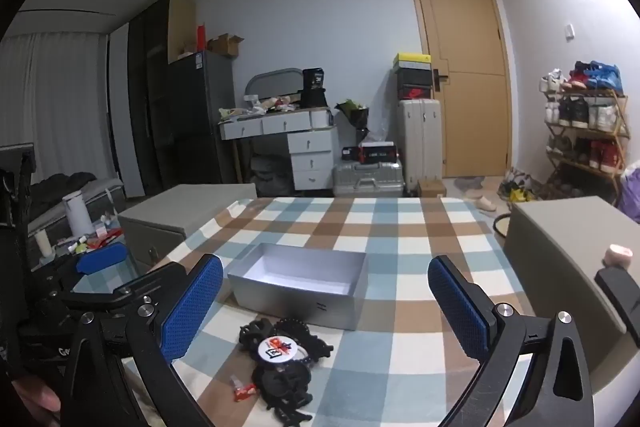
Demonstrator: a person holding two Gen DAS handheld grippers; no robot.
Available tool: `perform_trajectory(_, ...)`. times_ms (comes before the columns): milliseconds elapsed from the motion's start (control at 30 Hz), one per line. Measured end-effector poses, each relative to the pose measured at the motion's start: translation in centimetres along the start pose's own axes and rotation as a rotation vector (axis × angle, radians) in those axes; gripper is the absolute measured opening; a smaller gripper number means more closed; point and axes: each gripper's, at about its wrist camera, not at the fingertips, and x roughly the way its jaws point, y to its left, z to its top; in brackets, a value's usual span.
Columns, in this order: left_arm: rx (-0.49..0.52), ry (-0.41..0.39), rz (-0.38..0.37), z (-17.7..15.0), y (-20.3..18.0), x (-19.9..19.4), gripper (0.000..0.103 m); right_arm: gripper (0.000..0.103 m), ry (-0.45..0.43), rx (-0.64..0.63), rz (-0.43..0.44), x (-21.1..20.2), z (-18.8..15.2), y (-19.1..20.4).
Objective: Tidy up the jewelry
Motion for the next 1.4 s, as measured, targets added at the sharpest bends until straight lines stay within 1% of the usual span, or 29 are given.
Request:
perform_trajectory(67,0.006,0.005,0.007,-0.1,-0.2,0.1,0.102,0.103,0.005,0.003,0.007,0.1,0.0,0.0)
perform_trajectory(100,0.01,0.02,-0.004,0.0,-0.4,0.3,0.102,0.103,0.004,0.002,0.006,0.1,0.0,0.1)
perform_trajectory(267,-0.025,0.005,-0.019,0.3,1.0,-0.4,0.102,0.103,-0.012,0.003,0.0,-0.5,0.5,-0.3)
perform_trajectory(400,-0.024,-0.002,-0.021,0.2,0.9,-0.7,0.102,0.103,-0.014,0.001,-0.003,0.0,0.6,-0.4)
perform_trajectory(433,-0.022,-0.004,-0.018,0.2,0.8,-0.8,0.102,0.103,-0.032,-0.002,-0.012,-0.7,0.2,-0.1)
perform_trajectory(667,-0.014,-0.018,-0.014,0.1,0.7,-1.1,0.102,0.103,-0.039,-0.016,-0.009,-1.0,0.1,0.2)
perform_trajectory(1400,-0.027,-0.007,-0.028,0.1,1.3,-1.2,0.102,0.103,-0.04,-0.008,-0.003,-1.1,0.0,0.3)
